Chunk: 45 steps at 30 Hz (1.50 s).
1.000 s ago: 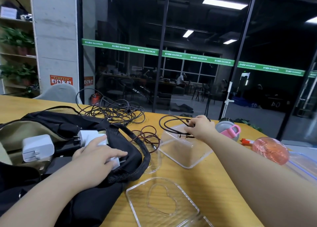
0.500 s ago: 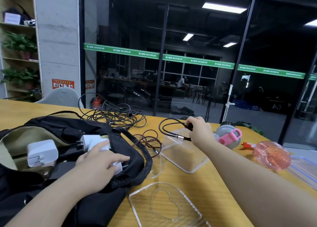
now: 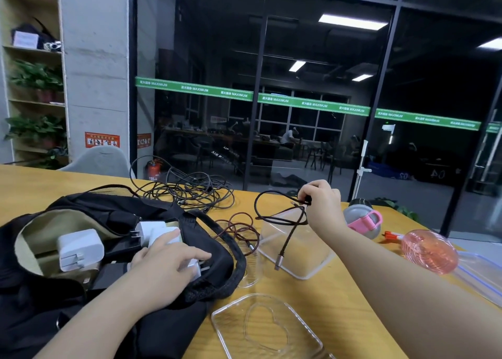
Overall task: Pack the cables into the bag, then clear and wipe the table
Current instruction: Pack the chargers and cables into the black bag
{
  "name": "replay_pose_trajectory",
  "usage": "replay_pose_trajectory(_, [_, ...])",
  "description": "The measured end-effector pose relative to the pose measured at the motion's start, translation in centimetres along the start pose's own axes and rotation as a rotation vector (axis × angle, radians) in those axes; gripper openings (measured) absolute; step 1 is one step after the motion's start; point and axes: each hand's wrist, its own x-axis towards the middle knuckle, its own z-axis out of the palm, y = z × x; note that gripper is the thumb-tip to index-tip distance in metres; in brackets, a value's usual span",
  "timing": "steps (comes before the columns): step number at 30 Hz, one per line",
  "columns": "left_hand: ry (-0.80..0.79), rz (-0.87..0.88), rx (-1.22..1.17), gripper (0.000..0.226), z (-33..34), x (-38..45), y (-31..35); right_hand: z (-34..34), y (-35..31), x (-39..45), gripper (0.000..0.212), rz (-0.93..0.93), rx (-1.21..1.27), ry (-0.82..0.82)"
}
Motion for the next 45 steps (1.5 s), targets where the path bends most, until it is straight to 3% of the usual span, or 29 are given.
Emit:
replay_pose_trajectory(5, [0.266, 0.154, -0.019, 0.032, -0.7, -0.4, 2.6, -0.6, -0.2, -0.5, 0.042, 0.077, -0.109, -0.128])
replay_pose_trajectory(8, [0.322, 0.274, 0.031, 0.027, -0.7, 0.4, 6.2, -0.6, 0.2, -0.4, 0.042, 0.118, -0.163, -0.211])
replay_pose_trajectory(13, [0.195, 0.369, 0.218, 0.031, 0.9, 4.8, 12.1, -1.3, -0.3, -0.5, 0.038, 0.148, -0.247, -0.364])
replay_pose_trajectory(17, [0.109, 0.358, 0.328, 0.039, 2.8, 8.0, 14.6, -1.1, -0.1, -1.2, 0.034, 0.063, -0.271, -0.364])
replay_pose_trajectory(20, [0.101, 0.311, 0.406, 0.057, 4.0, 9.1, 14.6, -1.2, 0.3, -1.2, 0.032, 0.054, -0.279, -0.371])
replay_pose_trajectory(22, [0.114, 0.292, 0.409, 0.081, 4.2, 9.8, 14.0, -1.2, 0.6, -1.1, 0.032, 0.038, -0.272, -0.367])
replay_pose_trajectory(25, [-0.137, 0.254, 0.371, 0.117, 3.8, 10.6, 13.3, -1.0, 1.3, -1.1, 0.033, 0.023, -0.232, -0.350])
replay_pose_trajectory(27, [-0.284, 0.234, 0.405, 0.120, 3.7, 11.2, 13.4, -0.9, 1.5, -1.0, 0.034, 0.026, -0.209, -0.339])
replay_pose_trajectory(34, [-0.275, 0.268, 0.712, 0.059, 2.6, 13.1, 14.2, -0.2, 2.0, -1.0, 0.039, 0.014, -0.150, -0.329])
replay_pose_trajectory(37, [-0.301, 0.293, 0.668, 0.026, 1.8, 13.4, 14.2, -0.2, 2.1, -1.2, 0.036, 0.015, -0.145, -0.335])
replay_pose_trajectory(45, [-0.237, 0.296, 0.434, 0.008, 1.8, 13.6, 14.4, -0.1, 2.6, -1.5, 0.035, 0.014, -0.120, -0.285])
